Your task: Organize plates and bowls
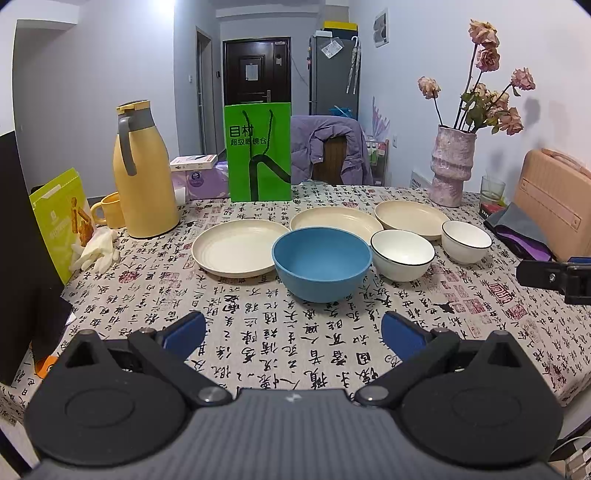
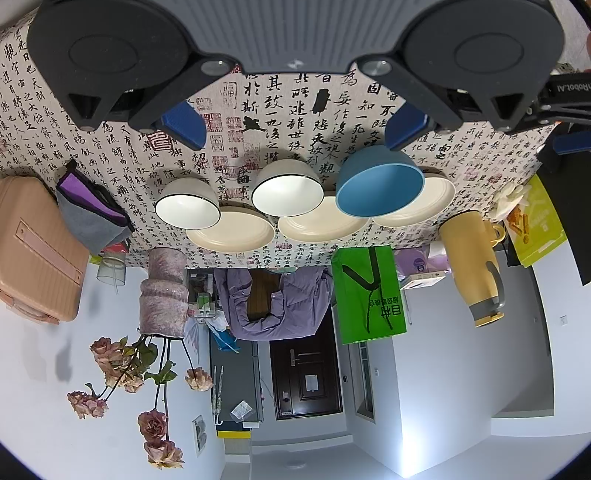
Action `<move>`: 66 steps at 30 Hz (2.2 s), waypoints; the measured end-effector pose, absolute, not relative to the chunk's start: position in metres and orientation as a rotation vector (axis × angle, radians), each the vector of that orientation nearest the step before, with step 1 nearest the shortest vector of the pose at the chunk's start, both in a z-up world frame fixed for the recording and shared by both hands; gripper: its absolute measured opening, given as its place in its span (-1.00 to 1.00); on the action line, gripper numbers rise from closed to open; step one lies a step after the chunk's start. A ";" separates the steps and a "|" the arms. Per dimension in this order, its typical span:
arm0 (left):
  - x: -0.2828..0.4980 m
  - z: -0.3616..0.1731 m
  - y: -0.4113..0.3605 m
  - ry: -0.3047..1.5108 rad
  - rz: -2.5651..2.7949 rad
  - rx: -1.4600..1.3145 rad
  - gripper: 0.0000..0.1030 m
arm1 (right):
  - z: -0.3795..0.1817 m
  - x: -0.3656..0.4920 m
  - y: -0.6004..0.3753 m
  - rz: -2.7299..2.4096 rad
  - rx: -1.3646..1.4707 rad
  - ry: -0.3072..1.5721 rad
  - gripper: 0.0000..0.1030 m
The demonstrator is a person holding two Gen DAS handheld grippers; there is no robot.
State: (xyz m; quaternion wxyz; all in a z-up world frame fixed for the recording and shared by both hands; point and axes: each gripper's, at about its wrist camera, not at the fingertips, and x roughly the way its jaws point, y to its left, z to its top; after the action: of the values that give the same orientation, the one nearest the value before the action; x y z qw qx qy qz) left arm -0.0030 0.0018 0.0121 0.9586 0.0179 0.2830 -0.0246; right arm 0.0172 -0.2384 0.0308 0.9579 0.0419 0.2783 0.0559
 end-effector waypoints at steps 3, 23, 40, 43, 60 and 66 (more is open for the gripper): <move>-0.002 0.012 0.003 0.573 -0.050 0.034 1.00 | 0.031 0.018 -0.238 0.114 0.084 0.564 1.00; 0.026 0.006 0.022 0.592 -0.025 0.004 1.00 | 0.022 0.051 -0.227 0.169 0.093 0.566 1.00; 0.072 -0.006 0.065 0.625 0.027 -0.070 1.00 | 0.014 0.108 -0.195 0.216 0.086 0.564 1.00; 0.081 -0.008 0.073 0.628 0.042 -0.082 1.00 | 0.012 0.121 -0.188 0.232 0.085 0.563 1.00; 0.135 -0.015 0.104 0.634 0.079 -0.118 1.00 | 0.005 0.195 -0.157 0.335 0.117 0.558 1.00; 0.152 -0.018 0.113 0.638 0.090 -0.135 1.00 | 0.004 0.217 -0.145 0.349 0.102 0.559 1.00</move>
State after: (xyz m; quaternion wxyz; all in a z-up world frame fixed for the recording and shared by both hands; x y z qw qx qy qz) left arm 0.1523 0.1131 -0.0176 0.9463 -0.0663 0.3135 0.0440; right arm 0.2172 -0.1447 0.0044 0.9450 0.0502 0.2743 0.1712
